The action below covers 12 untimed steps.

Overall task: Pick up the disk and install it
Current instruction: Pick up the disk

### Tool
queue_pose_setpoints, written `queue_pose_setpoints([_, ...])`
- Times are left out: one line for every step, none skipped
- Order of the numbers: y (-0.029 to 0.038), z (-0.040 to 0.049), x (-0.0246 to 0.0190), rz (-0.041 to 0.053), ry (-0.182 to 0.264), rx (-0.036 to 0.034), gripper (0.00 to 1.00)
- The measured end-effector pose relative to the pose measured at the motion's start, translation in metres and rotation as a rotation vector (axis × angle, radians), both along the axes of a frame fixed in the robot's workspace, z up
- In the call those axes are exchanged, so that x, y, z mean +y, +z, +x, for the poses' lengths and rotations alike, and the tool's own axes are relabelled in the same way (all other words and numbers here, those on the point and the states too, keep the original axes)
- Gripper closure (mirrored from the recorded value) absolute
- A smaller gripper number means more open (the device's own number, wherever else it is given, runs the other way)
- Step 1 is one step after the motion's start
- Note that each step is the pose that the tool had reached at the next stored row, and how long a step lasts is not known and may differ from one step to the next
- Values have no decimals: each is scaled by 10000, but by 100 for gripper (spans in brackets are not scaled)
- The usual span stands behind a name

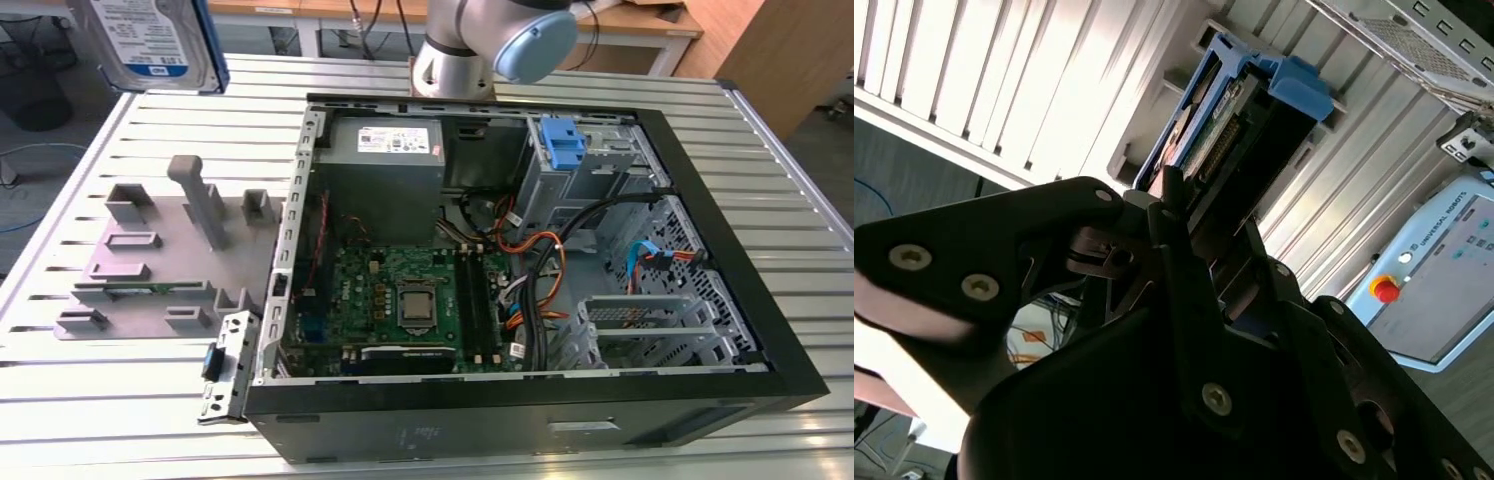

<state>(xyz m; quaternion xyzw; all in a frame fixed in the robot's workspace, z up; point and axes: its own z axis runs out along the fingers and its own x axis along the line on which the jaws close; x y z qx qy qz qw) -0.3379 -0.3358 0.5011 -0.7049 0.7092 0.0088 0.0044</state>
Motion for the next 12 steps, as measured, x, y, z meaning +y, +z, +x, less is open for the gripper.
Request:
queue_pose_setpoints([0,41,0,0,1,1,65])
queue_pose_setpoints([0,83,-1,0,1,2,65])
queue_pose_setpoints([0,128,-1,0,1,3,65])
queue_pose_setpoints([-1,168,-1,1,1,3,65])
queue_pose_setpoints([0,208,-1,0,1,5,65])
queue_pose_setpoints([0,248,-1,0,0,7,65])
queue_pose_setpoints([0,284,-1,0,0,7,65])
queue_pose_setpoints([-1,320,-2,1,1,7,65])
queue_pose_setpoints([-1,357,-2,1,2,7,65])
queue_pose_setpoints([0,398,-2,0,2,9,65])
queue_pose_setpoints([0,437,-2,-1,2,11,65])
queue_pose_setpoints([0,475,-2,0,1,11,65])
